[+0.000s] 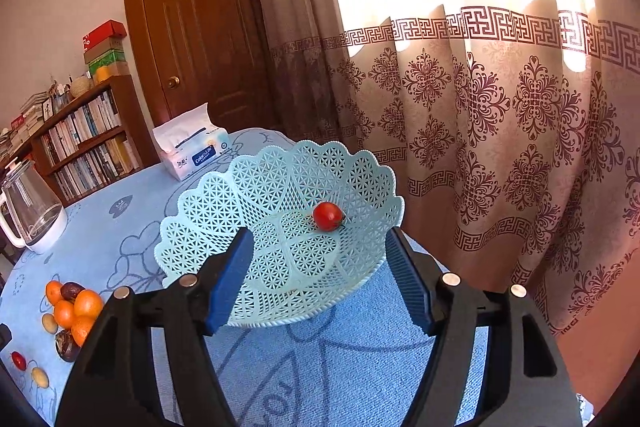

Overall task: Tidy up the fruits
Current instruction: 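Carry the held tomato into the basket and open the left tool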

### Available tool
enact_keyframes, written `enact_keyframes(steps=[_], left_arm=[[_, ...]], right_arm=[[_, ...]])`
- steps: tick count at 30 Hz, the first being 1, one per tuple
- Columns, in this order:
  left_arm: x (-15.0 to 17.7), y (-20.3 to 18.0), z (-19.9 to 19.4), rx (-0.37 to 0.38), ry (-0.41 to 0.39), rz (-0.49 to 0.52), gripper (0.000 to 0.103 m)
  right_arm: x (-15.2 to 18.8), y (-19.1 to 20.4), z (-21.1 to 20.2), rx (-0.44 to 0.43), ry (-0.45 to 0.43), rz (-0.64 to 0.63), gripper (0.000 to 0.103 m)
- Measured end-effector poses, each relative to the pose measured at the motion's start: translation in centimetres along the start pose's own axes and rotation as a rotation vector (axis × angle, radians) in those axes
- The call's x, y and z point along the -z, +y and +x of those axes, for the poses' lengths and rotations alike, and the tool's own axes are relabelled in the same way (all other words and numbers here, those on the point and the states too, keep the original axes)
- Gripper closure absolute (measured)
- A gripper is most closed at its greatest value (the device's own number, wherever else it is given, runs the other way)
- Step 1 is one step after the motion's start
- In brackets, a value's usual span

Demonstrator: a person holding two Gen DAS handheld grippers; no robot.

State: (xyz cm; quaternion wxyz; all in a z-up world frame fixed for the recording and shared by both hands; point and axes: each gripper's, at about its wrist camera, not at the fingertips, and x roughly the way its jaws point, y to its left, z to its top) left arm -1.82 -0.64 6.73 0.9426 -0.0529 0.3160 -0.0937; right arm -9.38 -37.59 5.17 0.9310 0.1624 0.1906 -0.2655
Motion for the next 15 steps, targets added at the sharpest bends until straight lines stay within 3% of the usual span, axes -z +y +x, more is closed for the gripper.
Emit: enact_keyframes(steps=[3, 4, 5, 10, 15], left_arm=[[0.3, 2.3, -0.3, -0.056, 0.007, -0.024, 0.064], [0.6, 3.2, -0.4, -0.074, 0.008, -0.031, 0.053], [0.8, 4.0, -0.4, -0.096, 0.007, -0.036, 0.049], [1.8, 7.0, 0.3, -0.170, 0.049, -0.083, 0.049], [1.8, 7.4, 2.1, -0.220, 0.103, -0.069, 0.049]], right_arm=[[0.1, 0.1, 0.1, -0.002, 0.003, -0.003, 0.027], [0.1, 0.1, 0.1, -0.002, 0.003, -0.004, 0.027], [0.1, 0.2, 0.1, -0.002, 0.002, -0.005, 0.027], [0.1, 0.2, 0.1, -0.002, 0.002, -0.005, 0.027], [0.2, 0.2, 0.1, -0.002, 0.005, -0.006, 0.027]])
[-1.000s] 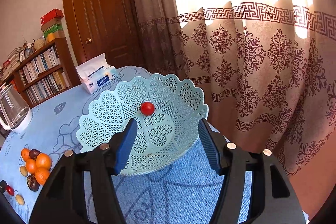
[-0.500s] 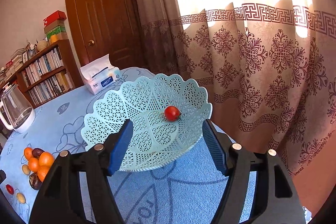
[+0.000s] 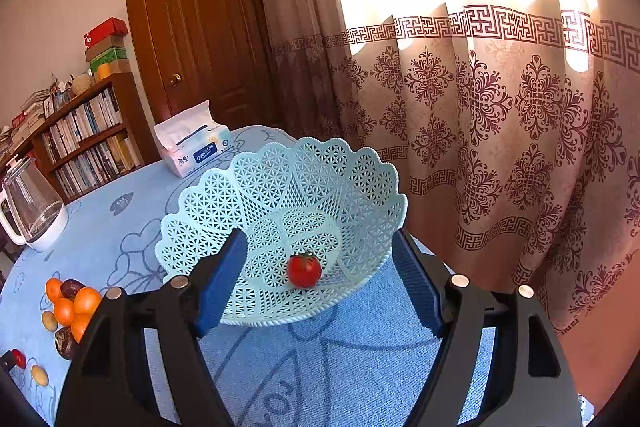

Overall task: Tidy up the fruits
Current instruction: 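Carry the held tomato into the basket and open the left tool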

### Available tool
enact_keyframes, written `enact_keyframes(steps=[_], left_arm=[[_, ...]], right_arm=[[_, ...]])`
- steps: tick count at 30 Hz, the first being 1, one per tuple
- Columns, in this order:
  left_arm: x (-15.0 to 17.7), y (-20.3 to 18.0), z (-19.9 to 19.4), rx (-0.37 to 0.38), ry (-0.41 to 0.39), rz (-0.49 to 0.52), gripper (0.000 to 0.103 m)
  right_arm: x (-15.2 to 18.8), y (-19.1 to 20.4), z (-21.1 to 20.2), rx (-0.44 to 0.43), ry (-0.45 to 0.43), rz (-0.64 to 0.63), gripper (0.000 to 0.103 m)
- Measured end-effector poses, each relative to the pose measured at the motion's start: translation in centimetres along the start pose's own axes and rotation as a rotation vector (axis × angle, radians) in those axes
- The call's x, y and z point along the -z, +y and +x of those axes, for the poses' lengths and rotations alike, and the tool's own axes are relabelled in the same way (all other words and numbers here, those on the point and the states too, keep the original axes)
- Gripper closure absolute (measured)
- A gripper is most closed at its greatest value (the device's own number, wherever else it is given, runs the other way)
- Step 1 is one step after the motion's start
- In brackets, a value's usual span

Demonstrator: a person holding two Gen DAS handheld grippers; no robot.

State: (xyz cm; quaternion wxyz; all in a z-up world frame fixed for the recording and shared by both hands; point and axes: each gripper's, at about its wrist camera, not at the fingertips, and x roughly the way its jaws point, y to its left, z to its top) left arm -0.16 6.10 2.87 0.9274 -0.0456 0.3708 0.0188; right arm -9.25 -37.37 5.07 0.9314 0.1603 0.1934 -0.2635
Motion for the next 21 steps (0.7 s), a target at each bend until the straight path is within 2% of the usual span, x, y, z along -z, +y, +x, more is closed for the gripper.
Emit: enact_keyframes(steps=[3, 5, 8, 15, 21], left_arm=[[-0.6, -0.2, 1.4, -0.023, 0.025, 0.008, 0.056], [-0.8, -0.1, 2.5, -0.015, 0.062, -0.004, 0.069], [-0.8, -0.1, 2.8, -0.015, 0.070, -0.008, 0.073], [-1.6, -1.8, 1.2, 0.040, 0.027, -0.001, 0.074], [-3.0, -8.3, -0.8, 0.162, -0.021, 0.100, 0.074]], right_arm=[[0.0, 0.0, 0.1, -0.001, 0.002, -0.002, 0.027], [0.0, 0.0, 0.2, -0.002, 0.006, -0.003, 0.027], [0.1, 0.0, 0.2, -0.001, 0.006, -0.002, 0.027], [-0.1, -0.3, 0.0, 0.012, -0.005, 0.020, 0.027], [-0.2, -1.1, 0.0, 0.034, -0.010, 0.059, 0.027]])
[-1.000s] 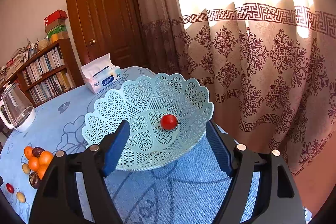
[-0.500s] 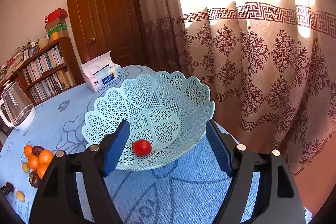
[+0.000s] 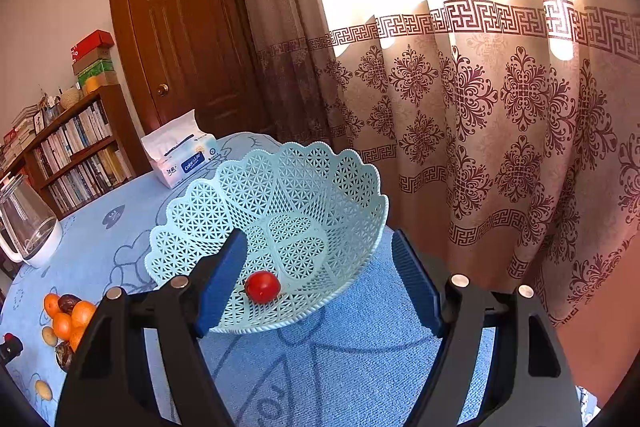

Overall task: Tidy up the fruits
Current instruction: 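Carry the held tomato into the basket and open the left tool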

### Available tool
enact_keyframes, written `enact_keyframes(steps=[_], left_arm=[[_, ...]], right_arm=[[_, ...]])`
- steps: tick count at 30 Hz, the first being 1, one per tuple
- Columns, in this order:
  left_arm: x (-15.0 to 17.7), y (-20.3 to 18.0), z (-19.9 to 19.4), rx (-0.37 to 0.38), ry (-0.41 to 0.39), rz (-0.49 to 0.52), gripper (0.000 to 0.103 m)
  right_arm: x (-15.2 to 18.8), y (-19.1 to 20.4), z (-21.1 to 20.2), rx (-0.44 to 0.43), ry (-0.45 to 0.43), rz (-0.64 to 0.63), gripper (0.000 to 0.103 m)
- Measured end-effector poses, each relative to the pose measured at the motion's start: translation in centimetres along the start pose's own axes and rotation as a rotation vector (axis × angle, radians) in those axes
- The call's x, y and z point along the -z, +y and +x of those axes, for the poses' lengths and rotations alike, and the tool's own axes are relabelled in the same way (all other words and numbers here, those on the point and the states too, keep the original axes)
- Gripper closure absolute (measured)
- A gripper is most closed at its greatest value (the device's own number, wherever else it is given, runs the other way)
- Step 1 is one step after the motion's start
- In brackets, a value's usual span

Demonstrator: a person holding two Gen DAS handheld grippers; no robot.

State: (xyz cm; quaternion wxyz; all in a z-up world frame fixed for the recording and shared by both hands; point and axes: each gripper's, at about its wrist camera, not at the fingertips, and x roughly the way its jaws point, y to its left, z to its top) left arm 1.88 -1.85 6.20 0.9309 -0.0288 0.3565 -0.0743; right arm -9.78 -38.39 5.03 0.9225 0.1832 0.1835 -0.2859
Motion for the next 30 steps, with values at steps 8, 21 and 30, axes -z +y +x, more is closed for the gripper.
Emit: enact_keyframes(steps=[8, 21, 30], left_arm=[[-2.0, -11.2, 0.4, 0.224, -0.002, 0.133, 0.074], [-2.3, -22.9, 3.0, 0.439, 0.036, 0.259, 0.074], [-2.0, -23.4, 4.0, 0.470, 0.071, 0.253, 0.052]], right_arm=[[-0.2, -0.9, 0.1, 0.021, -0.004, 0.044, 0.027], [-0.4, -2.0, 0.6, 0.045, 0.003, 0.099, 0.024], [-0.3, -2.1, 0.7, 0.048, 0.007, 0.105, 0.024]])
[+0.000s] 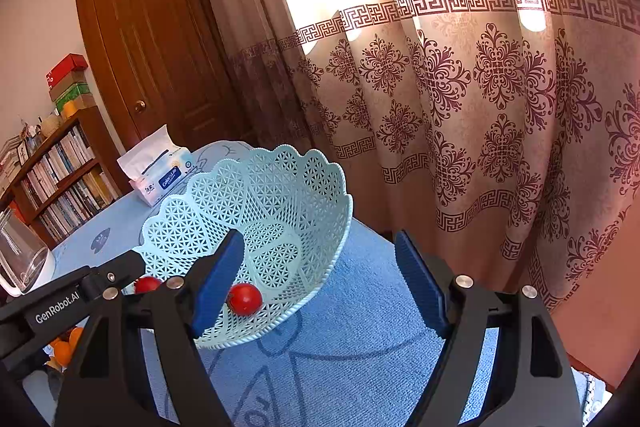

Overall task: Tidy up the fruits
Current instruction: 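Carry the held tomato into the basket and open the left tool, then withdraw both open tools from the basket back toward the fruits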

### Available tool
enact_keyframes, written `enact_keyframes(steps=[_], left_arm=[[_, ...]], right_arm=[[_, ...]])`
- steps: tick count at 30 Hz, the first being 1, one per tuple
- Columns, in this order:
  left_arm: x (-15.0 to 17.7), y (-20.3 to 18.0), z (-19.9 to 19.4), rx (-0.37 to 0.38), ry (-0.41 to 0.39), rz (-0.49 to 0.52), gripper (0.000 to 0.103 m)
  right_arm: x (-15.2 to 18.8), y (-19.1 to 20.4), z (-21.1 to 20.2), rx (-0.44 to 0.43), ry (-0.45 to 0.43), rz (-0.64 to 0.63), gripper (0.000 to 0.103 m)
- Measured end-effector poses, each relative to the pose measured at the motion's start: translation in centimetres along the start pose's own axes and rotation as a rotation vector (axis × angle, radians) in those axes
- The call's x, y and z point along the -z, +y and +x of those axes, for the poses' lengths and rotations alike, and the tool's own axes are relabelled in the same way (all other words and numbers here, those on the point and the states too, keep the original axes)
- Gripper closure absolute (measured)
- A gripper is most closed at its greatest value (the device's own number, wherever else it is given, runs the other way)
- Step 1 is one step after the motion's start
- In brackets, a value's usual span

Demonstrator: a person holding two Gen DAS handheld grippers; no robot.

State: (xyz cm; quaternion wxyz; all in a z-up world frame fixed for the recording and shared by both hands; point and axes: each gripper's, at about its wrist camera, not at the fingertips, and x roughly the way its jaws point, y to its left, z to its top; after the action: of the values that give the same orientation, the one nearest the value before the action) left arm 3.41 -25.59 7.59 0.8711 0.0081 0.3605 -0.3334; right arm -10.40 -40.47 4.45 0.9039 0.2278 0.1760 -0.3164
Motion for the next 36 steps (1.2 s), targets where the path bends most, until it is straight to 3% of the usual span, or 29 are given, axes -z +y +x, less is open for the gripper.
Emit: enact_keyframes(steps=[1, 4, 6, 12, 18, 21, 36], left_arm=[[0.1, 0.3, -0.3, -0.007, -0.011, -0.007, 0.041], [0.2, 1.2, -0.9, -0.022, -0.020, -0.024, 0.036], [0.4, 1.8, -1.4, -0.040, -0.028, -0.034, 0.027], [1.4, 2.4, -2.9, -0.211, -0.067, 0.020, 0.011], [2.9, 2.3, -4.4, -0.397, -0.110, 0.142, 0.011], [3.8, 2.7, -4.8, -0.452, -0.109, 0.178, 0.011], [6.1, 5.4, -7.7, -0.508, -0.109, 0.127, 0.011]], right_arm=[[0.0, 0.0, 0.0, 0.000, 0.000, 0.000, 0.023], [0.0, 0.0, -0.1, -0.001, -0.004, -0.002, 0.019], [0.0, 0.1, -0.1, -0.001, -0.008, -0.002, 0.019], [0.0, 0.1, -0.2, -0.005, -0.013, -0.005, 0.019], [0.1, 0.2, -0.3, -0.008, -0.018, -0.013, 0.019], [0.1, 0.3, -0.4, -0.008, -0.021, -0.020, 0.019], [0.2, 1.3, -0.7, -0.038, -0.033, -0.063, 0.014]])
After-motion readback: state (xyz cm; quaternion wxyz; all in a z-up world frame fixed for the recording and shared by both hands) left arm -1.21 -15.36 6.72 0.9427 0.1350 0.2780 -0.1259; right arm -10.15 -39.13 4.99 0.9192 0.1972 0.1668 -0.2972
